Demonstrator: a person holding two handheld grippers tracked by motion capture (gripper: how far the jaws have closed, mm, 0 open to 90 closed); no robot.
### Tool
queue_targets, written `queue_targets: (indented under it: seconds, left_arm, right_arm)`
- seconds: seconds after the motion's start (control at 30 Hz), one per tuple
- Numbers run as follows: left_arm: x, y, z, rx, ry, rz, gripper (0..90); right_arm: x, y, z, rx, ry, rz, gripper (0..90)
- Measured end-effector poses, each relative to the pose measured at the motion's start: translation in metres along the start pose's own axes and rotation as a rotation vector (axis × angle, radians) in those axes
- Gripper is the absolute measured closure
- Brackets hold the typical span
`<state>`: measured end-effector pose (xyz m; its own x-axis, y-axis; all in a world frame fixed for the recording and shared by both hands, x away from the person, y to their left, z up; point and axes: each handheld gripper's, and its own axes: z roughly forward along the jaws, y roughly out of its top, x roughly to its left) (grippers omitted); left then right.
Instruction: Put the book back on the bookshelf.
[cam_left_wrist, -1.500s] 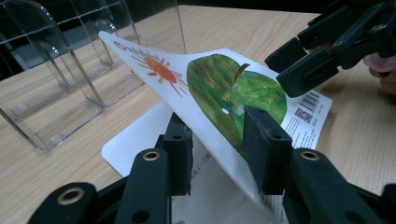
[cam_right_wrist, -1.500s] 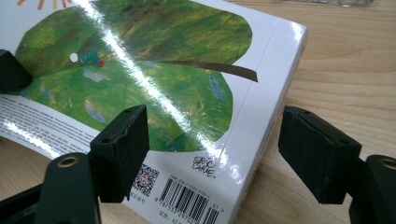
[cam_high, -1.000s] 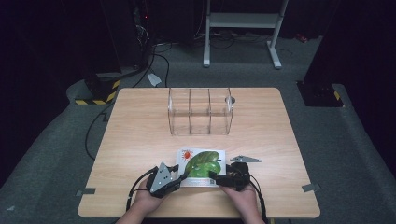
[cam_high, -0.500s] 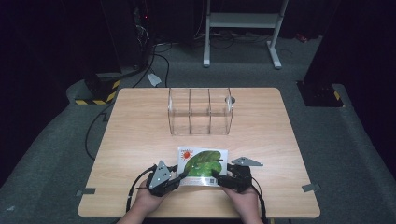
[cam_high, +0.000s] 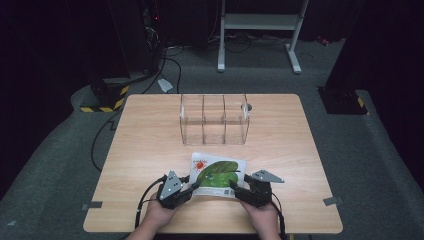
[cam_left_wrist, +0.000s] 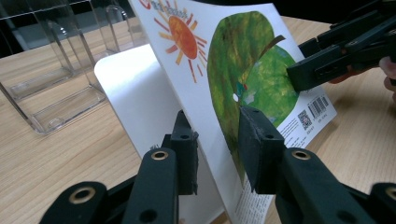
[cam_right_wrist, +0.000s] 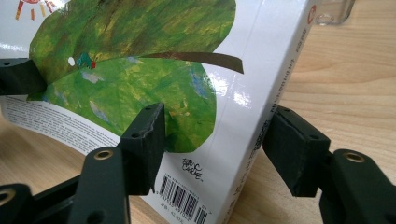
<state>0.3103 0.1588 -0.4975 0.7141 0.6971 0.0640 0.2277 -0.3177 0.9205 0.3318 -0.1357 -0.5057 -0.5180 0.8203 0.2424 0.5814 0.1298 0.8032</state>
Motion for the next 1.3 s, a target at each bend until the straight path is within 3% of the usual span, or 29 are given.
queue_targets:
  seconds: [0.43, 0.77, 1.03, 1.23, 1.3]
  left_arm:
    - [-0.002, -0.003, 0.003, 0.037, 0.037, 0.038, 72.9]
    - [-0.004, -0.007, 0.011, 0.082, 0.035, 0.052, 72.2]
    - [-0.005, -0.014, 0.015, 0.133, 0.042, 0.096, 70.1]
    - [-0.006, -0.015, 0.012, 0.129, 0.054, 0.102, 67.6]
    - [-0.003, -0.015, 0.011, 0.124, 0.056, 0.085, 65.4]
  right_arm:
    - [0.002, 0.004, -0.014, -0.093, -0.037, -0.031, 43.3]
    - [0.004, 0.002, -0.018, -0.102, -0.061, -0.054, 43.5]
    - [0.002, -0.002, -0.023, -0.113, -0.022, -0.066, 42.6]
    - [0.003, -0.001, -0.027, -0.115, 0.000, -0.077, 38.0]
    - [0.002, 0.000, -0.028, -0.119, 0.010, -0.085, 35.6]
